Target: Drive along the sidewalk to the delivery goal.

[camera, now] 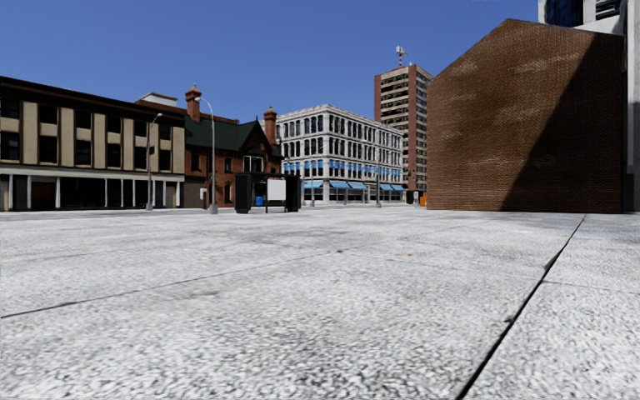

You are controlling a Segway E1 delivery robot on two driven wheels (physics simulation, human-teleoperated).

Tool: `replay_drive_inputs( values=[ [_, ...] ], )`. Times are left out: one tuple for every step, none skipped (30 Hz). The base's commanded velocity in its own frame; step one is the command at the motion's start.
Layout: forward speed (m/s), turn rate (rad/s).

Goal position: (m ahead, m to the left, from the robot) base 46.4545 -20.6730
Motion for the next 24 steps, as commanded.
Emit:
replay_drive_inputs(
  values=[
    [2.00,0.00],
    [2.00,0.00],
    [2.00,0.00],
    [2.00,0.00],
    [2.00,0.00],
    [2.00,0.00],
    [2.00,0.00],
    [2.00,0.00],
    [2.00,0.00],
    [2.00,0.00],
    [2.00,0.00],
    [2.00,0.00],
    [2.00,0.00],
    [2.00,0.00],
    [2.00,0.00],
    [2.00,0.00],
    [2.00,0.00],
    [2.00,0.00],
    [2.00,0.00],
    [2.00,0.00],
    [2.00,0.00],
    [2.00,0.00],
    [2.00,0.00],
    [2.00,0.00]
  ],
)
